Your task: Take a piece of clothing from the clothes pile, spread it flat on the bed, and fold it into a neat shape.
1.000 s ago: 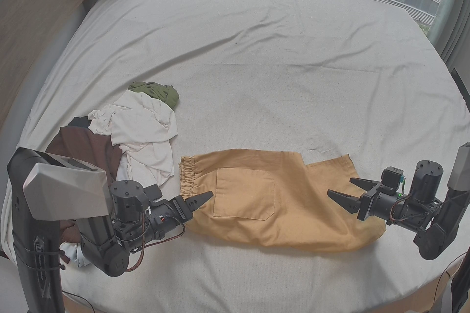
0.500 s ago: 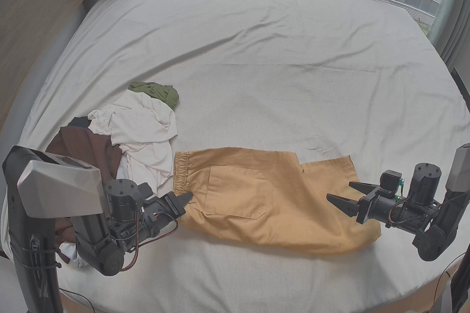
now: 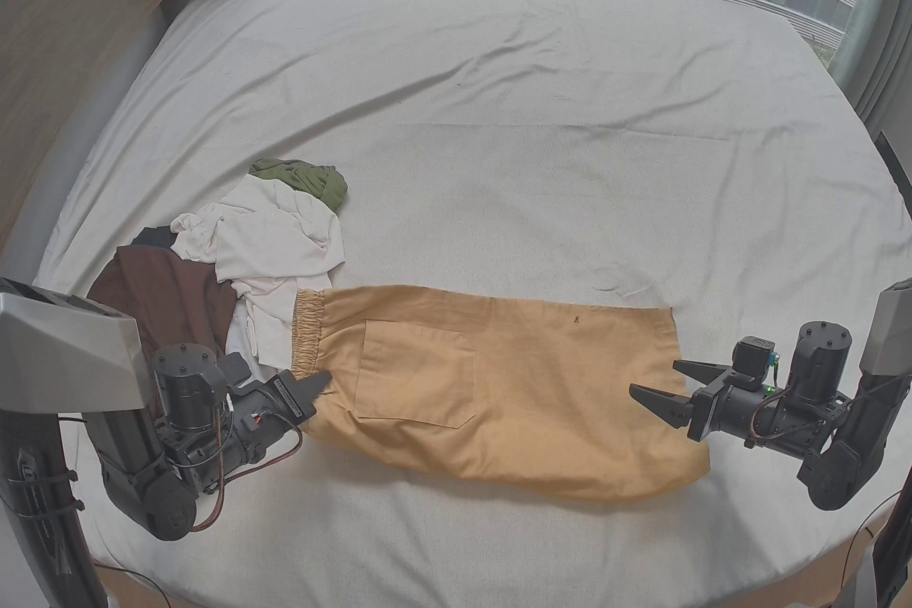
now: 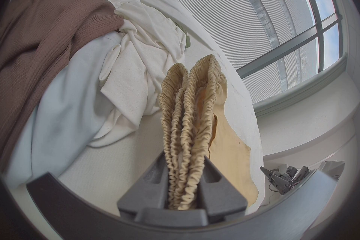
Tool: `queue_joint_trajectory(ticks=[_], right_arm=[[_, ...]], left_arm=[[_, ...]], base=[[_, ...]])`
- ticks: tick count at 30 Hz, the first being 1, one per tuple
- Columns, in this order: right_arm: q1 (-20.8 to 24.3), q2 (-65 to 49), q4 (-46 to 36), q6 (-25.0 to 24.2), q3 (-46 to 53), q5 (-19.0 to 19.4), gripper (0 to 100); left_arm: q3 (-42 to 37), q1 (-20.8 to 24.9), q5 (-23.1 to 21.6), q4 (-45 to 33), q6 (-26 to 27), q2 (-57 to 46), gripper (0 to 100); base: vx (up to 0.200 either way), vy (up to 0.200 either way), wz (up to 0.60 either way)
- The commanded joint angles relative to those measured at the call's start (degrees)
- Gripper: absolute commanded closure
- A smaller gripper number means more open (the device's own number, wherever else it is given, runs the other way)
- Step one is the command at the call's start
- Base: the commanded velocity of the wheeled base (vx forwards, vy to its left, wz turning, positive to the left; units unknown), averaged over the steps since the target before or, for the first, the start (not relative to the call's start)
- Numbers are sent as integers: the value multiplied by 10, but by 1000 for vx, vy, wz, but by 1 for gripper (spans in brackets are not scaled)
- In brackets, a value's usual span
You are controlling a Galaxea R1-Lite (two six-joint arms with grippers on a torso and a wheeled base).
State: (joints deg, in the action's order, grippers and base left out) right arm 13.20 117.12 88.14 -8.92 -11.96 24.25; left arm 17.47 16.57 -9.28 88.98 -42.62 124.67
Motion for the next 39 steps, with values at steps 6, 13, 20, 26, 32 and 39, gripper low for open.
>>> queue_joint_trajectory(ticks=[6, 13, 20, 26, 32, 39], right_arm=[[17, 1, 0, -4, 0, -1, 0], [22, -7, 1, -8, -5, 0, 0], [22, -28, 1, -16, -12, 0, 0], [23, -57, 0, -48, -24, 1, 0], [22, -79, 0, -60, -31, 0, 0], [19, -84, 1, -71, -44, 0, 0]], left_arm=[[-2, 9, 0, 1, 3, -19, 100], [-3, 49, 1, 1, 24, -48, 100], [1, 96, 4, 1, 36, -66, 100], [20, 129, 6, 1, 53, -65, 100], [40, 157, 8, 1, 53, -60, 100], [66, 181, 8, -1, 52, -59, 100]], base=[[0, 0, 0], [0, 0, 0], [0, 0, 0], [0, 0, 0], [0, 0, 0], [0, 0, 0]])
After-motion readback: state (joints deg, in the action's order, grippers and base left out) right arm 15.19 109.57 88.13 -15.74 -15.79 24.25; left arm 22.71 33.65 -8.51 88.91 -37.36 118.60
